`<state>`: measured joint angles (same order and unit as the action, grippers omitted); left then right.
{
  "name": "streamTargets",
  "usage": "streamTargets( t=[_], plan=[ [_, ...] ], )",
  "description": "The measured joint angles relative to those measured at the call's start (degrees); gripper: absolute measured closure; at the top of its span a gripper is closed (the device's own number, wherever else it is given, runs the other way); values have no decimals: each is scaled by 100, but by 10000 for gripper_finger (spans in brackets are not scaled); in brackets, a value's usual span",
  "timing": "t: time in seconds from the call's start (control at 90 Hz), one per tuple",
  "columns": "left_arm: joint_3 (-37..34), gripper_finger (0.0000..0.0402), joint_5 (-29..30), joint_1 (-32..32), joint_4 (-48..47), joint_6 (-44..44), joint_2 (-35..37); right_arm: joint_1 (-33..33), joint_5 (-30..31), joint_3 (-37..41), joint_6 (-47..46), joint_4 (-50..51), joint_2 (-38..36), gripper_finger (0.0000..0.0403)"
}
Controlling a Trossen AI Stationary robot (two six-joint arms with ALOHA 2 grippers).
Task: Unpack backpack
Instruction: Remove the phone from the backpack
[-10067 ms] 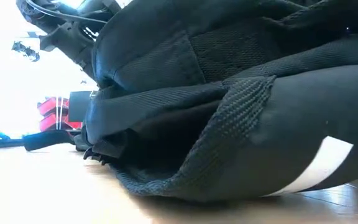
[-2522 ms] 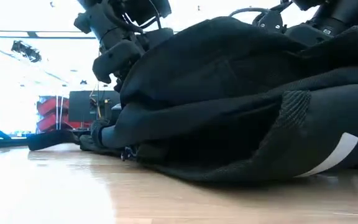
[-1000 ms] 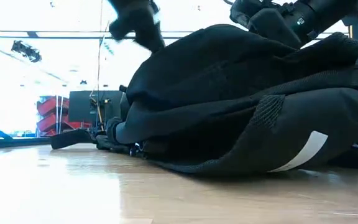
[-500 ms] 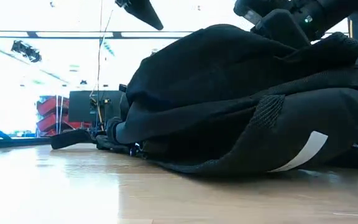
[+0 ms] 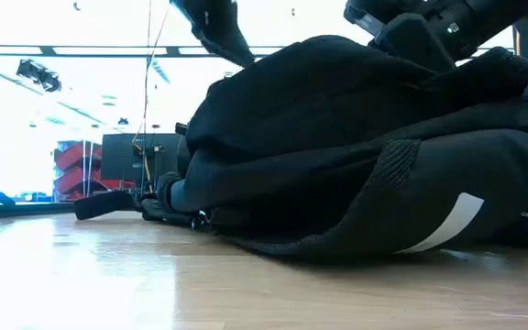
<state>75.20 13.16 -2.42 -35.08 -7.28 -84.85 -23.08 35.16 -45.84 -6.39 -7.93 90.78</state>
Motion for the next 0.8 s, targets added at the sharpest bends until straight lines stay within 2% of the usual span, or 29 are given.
streamTargets(
  t=[0.133,0.222,0.344,0.422,0.567,0.644,0.756,0.8],
  plan=[
    [-2,117,-48,-257,-227,3,-358,38,-2,0,-50,-17,0,138],
    [-2,101,-287,-478,-220,51,-537,39,0,0,-64,-41,0,134],
    [-2,96,-539,-752,-201,164,-764,35,-13,0,-92,-38,0,130],
    [-2,107,-552,-875,-206,175,-957,18,-28,0,-94,-11,0,131],
    [-2,180,-967,-1032,-173,107,-1289,-55,-235,0,-69,14,0,139],
    [2,242,-1042,-1088,-127,4,-1461,-102,-390,0,-83,14,0,143],
    [2,352,-1138,-1237,-7,-42,-1617,-172,-550,0,-111,49,0,151],
    [2,380,-1248,-1333,37,-42,-1642,-202,-568,0,-129,68,0,155]
  ],
)
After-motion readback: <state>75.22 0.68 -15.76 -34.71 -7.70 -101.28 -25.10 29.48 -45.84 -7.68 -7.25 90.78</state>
